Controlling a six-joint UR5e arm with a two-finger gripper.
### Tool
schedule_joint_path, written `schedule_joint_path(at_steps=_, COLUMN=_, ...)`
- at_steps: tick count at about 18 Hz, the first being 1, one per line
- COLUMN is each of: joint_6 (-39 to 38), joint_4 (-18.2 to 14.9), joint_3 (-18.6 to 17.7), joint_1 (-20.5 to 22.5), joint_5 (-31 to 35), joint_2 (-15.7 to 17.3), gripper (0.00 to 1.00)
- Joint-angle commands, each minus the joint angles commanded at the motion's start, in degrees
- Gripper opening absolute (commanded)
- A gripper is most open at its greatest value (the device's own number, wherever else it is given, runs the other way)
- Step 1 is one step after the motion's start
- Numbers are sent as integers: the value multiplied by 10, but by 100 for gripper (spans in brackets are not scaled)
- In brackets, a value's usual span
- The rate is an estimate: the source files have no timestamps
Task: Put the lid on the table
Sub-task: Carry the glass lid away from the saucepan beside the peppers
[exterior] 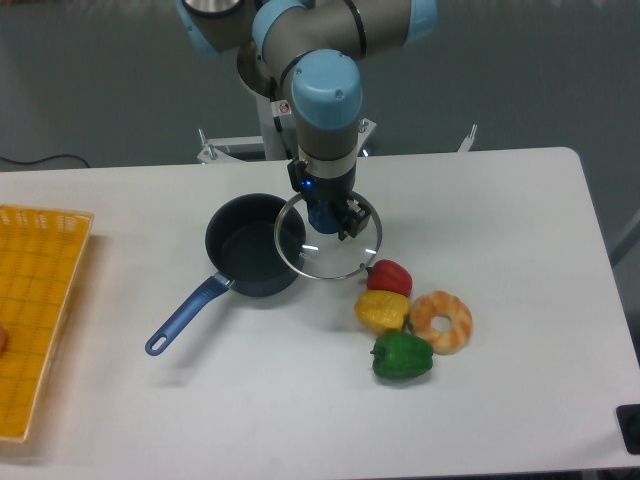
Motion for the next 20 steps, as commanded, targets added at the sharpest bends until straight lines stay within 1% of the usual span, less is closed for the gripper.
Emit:
schedule_joint_path(at_steps=2, joint_6=4, joint_4=0, joint_3=1, joint_1=4, joint_5=0, joint_2=-7, gripper=48)
schedule_joint_path(at_steps=8, joint_6=38, joint_4=1, joint_3=3, joint_1=27, joint_5=1, joint_2=-9, gripper=48)
schedule_joint_path(at_steps=17, joint_6=126, joint_4=2, joint_3=4, joint_1=84, joint_5=3, joint_2=-27, gripper=48)
schedule_joint_path(at_steps=20, joint_6=155, joint_4=2, joint_3=9, joint_1=104, joint_5=3, joint_2=-32, gripper=48)
